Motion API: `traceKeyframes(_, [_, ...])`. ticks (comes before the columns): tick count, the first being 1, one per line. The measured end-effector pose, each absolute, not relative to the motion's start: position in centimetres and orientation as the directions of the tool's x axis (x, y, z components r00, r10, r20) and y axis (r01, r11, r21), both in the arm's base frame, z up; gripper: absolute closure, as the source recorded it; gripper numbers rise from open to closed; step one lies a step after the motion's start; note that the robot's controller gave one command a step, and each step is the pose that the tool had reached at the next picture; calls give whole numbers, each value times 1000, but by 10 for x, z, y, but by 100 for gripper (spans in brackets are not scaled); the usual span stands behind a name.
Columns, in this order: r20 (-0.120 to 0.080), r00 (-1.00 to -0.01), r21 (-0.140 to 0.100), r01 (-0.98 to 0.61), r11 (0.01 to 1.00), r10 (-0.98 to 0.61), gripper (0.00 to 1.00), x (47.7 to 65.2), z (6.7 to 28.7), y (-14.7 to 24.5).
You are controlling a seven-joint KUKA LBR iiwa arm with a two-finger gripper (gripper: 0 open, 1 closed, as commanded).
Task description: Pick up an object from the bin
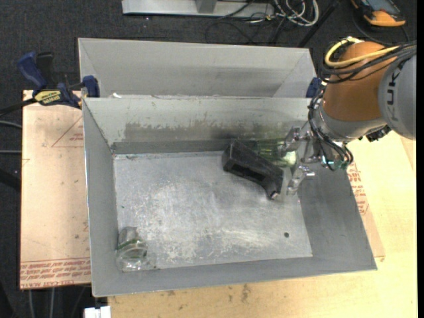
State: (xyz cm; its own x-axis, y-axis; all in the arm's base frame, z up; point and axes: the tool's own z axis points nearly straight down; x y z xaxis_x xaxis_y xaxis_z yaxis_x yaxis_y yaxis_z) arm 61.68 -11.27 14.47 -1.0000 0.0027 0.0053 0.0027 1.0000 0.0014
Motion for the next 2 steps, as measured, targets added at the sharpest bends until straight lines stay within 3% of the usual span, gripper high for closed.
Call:
traceKeyframes(1, [-2,-1000,0,0,1000,0,100,619,149,-112])
traceKeyframes(2, [-2,-1000,0,-1,1000,-1,0,619,149,-112])
